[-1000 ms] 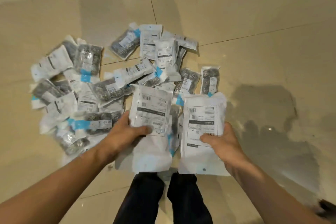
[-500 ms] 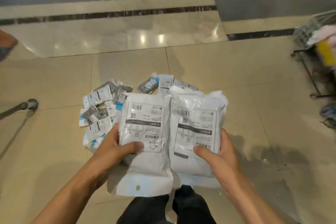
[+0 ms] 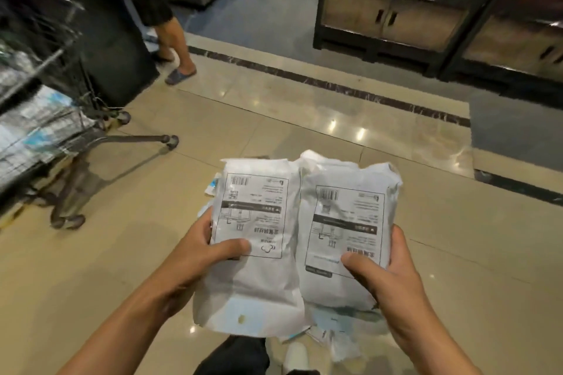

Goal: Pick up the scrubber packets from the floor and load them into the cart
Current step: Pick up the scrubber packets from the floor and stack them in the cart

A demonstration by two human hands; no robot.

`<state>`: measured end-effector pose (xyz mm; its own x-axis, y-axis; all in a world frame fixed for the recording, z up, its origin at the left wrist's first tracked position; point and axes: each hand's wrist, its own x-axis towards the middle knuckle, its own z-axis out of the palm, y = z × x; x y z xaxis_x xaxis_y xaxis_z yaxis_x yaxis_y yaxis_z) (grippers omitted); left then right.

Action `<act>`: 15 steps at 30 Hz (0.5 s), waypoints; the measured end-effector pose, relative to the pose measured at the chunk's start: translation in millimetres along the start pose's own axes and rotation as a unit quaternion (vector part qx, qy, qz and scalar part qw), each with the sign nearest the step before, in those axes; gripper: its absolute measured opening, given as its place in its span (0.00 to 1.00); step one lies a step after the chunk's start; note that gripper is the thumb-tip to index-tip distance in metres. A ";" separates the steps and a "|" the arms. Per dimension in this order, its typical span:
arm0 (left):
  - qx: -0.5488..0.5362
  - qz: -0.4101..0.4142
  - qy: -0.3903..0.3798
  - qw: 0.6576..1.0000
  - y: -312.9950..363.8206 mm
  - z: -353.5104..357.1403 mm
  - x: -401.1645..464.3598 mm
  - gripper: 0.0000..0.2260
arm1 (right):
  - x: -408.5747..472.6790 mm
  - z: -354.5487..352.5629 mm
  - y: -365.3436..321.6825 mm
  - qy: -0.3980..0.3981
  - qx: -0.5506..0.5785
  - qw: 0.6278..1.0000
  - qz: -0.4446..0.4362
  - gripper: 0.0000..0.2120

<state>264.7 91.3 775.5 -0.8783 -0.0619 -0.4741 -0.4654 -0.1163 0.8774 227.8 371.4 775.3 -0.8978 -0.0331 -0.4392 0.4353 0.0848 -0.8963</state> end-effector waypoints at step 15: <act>-0.216 0.024 0.217 0.952 -58.5 -118.1 -115.5 0.27 | 3.5 162.6 -18.0 -0.244 -0.067 0.967 0.002 0.18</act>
<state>406.3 -11.8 770.3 -0.7265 -0.4698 -0.5015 -0.2544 -0.4941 0.8314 227.7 207.8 779.9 -0.7434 -0.4967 -0.4480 0.3965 0.2122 -0.8932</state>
